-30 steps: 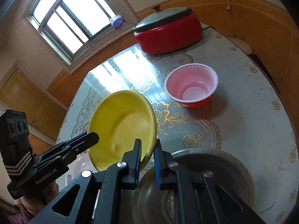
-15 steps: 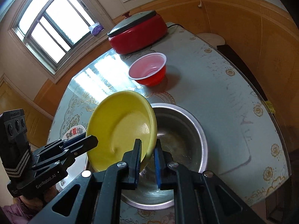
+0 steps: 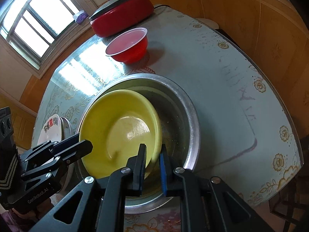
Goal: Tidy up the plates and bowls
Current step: 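Lift the yellow bowl and lower it into the steel bowl, then open the right gripper to release the yellow bowl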
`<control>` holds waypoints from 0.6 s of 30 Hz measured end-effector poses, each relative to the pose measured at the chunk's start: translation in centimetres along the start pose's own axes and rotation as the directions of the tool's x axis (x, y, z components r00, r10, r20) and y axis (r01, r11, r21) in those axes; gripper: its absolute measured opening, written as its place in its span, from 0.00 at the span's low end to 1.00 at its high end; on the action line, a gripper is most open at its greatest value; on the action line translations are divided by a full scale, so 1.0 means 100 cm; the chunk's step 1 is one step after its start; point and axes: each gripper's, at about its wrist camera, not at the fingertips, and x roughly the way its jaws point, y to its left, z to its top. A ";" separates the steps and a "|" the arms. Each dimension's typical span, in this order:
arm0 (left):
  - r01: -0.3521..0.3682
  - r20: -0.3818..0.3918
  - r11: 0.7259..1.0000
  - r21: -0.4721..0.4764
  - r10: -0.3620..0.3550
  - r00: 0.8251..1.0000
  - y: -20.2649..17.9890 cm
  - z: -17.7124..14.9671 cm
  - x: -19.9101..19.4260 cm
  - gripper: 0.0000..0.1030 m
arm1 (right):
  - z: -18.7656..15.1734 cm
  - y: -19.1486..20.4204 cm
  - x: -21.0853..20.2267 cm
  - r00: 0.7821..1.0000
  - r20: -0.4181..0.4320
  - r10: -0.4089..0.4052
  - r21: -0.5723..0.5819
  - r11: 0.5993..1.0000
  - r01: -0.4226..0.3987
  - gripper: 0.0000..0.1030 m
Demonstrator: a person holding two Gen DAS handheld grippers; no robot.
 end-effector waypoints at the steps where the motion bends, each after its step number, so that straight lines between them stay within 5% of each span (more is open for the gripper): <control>1: 0.000 0.001 1.000 0.001 0.000 1.000 0.000 0.000 -0.001 0.26 | 0.001 0.001 0.000 1.000 0.002 -0.013 -0.009 1.000 0.013 0.14; 5: -0.016 0.041 1.000 0.015 0.015 0.999 0.001 0.005 -0.004 0.39 | 0.003 0.008 -0.003 0.997 0.022 -0.077 -0.052 0.996 0.078 0.17; 13: -0.053 0.085 0.999 0.006 0.053 0.995 0.004 0.008 -0.013 0.40 | 0.007 0.009 -0.006 0.995 0.043 -0.089 -0.069 0.993 0.092 0.19; 18: -0.046 0.106 0.998 -0.031 0.049 0.993 0.009 0.011 -0.019 0.53 | 0.011 0.009 -0.019 0.994 0.081 -0.073 -0.061 0.995 0.078 0.24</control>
